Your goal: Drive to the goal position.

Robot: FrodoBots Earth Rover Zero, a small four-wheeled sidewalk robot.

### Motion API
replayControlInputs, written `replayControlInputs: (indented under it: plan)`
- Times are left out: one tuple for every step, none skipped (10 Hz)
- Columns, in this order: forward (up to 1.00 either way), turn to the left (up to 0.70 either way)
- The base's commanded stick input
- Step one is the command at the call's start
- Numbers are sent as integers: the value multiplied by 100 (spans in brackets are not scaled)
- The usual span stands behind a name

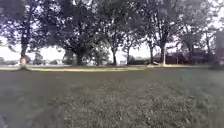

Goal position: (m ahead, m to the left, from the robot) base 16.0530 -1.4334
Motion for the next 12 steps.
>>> replayControlInputs:
  plan:
    - [70,0]
    - [70,0]
    - [70,0]
    - [70,0]
    - [70,0]
    - [70,0]
    - [70,0]
    - [70,0]
    - [70,0]
    - [70,0]
    - [70,0]
    - [70,0]
